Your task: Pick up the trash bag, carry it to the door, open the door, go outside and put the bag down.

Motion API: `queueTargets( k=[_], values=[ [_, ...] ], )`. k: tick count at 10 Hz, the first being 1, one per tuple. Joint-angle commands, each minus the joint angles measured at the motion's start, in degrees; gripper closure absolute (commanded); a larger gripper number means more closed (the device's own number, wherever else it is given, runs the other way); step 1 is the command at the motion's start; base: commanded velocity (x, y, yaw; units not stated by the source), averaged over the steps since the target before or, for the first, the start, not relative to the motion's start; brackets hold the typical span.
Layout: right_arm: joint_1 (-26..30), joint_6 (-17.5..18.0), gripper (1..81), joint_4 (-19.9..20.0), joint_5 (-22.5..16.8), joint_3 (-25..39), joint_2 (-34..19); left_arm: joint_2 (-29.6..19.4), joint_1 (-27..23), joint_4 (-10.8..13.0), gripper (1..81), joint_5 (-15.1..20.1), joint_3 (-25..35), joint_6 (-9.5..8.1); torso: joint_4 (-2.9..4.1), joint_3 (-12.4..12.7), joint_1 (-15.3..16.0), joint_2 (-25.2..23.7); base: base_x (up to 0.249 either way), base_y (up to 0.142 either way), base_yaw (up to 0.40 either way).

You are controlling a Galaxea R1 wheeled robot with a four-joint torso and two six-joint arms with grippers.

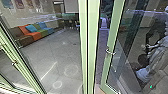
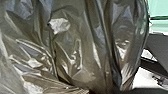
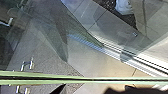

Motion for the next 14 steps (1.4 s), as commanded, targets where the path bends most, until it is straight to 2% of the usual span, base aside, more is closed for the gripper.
queueTargets(
  k=[1, 3, 4, 5, 6, 7, 8, 9, 10, 11, 14],
  values=[
    [6.86, -0.27, 1.0, -2.81, 4.18, -2.72, -0.29, -0.29, -1.09, -0.18, 81.1, 5.91, 0.77, 0.27, 0.0, 0.26, 0.02, 0.0, 0.0, 0.0, 0.0],
    [5.37, -0.27, 1.0, -2.38, 3.39, -2.29, -0.2, -0.2, -1.09, -0.1, 81.1, 5.91, 0.77, 0.27, 0.0, -2.62, -0.02, -0.05, 0.0, 0.0, 0.0],
    [3.79, -0.27, 1.0, -1.06, 3.65, -1.67, -0.2, -0.11, -1.09, -0.1, 81.1, 5.91, 0.77, 0.27, 0.0, -2.97, 0.02, -0.02, 0.0, 0.0, 0.0],
    [3.34, -0.36, 1.0, -0.52, 4.0, -1.41, -0.11, -0.11, -1.09, -0.1, 81.1, 5.91, 0.77, 0.27, -1.64, -3.32, 0.02, -0.02, 0.0, 0.0, 0.0],
    [3.44, -0.45, 1.0, -0.52, 3.92, -1.23, 0.06, -0.11, -1.09, -0.1, 81.1, 5.91, 0.77, 0.27, -5.54, -3.21, 0.04, 0.0, 0.0, 0.0, 0.0],
    [3.17, -0.8, 1.0, -0.44, 3.92, -1.05, 0.59, -0.11, -1.09, -0.1, 81.1, 5.91, 0.77, 0.27, -5.85, -3.17, 0.06, 0.02, 0.0, 0.0, 0.0],
    [2.3, -0.8, 1.0, -0.35, 4.0, -0.35, 0.85, -0.11, -1.09, -0.1, 81.1, 5.91, 0.77, 0.27, -1.81, -3.15, 0.09, 0.02, 0.0, 0.0, 0.0],
    [0.45, -0.8, 1.0, 0.88, 4.44, 0.09, 0.85, -0.02, -1.09, -0.01, 81.1, 5.91, 0.77, 0.27, -3.34, -3.15, 0.09, 0.05, 0.0, 0.0, 0.0],
    [-0.52, -1.06, 1.0, 1.5, 4.71, -0.26, 0.85, -0.02, -1.09, -0.01, 81.1, 5.91, 0.77, 0.27, -4.41, -3.15, 0.09, 0.05, 0.0, 0.0, 0.0],
    [-0.52, -1.67, 1.0, 1.59, 4.8, -1.3, 0.33, -0.02, -0.92, -0.01, 81.1, 5.91, 0.77, 0.27, -4.76, -3.15, 0.09, 0.05, 0.0, 0.0, 0.0],
    [-1.14, -5.45, 1.0, 4.83, 4.62, -3.69, -0.55, 0.33, -0.92, 0.08, 81.1, 5.91, 0.77, 0.27, -4.76, -3.17, 0.13, 0.06, 0.0, 0.0, 0.0]
  ],
)
